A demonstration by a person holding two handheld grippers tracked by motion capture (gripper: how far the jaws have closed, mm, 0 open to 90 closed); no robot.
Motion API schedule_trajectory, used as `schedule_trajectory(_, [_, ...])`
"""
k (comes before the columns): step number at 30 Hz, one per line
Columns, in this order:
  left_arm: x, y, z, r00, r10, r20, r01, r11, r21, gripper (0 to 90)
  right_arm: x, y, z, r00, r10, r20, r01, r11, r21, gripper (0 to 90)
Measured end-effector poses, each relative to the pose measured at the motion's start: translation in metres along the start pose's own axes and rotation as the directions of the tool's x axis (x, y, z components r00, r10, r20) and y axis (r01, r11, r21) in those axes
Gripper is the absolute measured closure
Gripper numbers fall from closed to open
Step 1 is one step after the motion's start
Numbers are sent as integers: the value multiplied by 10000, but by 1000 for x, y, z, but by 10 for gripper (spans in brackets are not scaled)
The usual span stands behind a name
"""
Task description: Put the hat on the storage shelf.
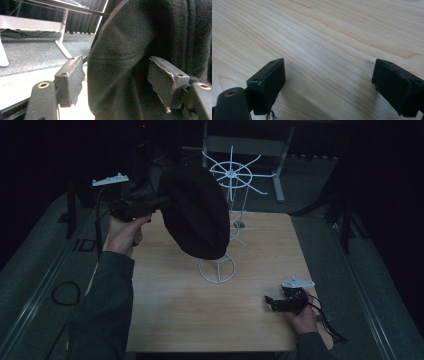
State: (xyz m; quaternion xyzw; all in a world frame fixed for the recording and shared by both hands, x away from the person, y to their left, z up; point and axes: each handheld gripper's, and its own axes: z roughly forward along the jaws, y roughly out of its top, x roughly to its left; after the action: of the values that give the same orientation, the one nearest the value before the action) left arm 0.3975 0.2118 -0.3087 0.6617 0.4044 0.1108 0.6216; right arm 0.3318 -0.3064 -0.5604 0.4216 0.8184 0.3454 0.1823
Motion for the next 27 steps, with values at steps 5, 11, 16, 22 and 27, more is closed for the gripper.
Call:
schedule_trajectory(5, [0, -2, -3, 9986, 231, -467, -224, 9996, 158, 300, 0, 0, 0, 10000, 3, 9, -3, 10000, -7, 114])
schedule_trajectory(11, [-5, -1, -12, 9941, 579, -922, -567, 9983, 153, 352, 0, 0, 0, 10000, 2, 1, -2, 10000, 2, 115])
schedule_trajectory(16, [-7, 0, -24, 9829, 790, -1664, -771, 9969, 176, 428, 0, 0, 0, 10000, 5, -1, -5, 10000, 4, 114])
schedule_trajectory(22, [-4, -3, -35, 9751, 699, -2104, -680, 9975, 163, 470, 0, 0, 0, 10000, 2, 0, -2, 10000, 0, 115])
schedule_trajectory(27, [-2, -8, -41, 9650, 794, -2500, -698, 9964, 473, 470, 0, 0, 0, 10000, 7, -1, -7, 10000, 4, 115])
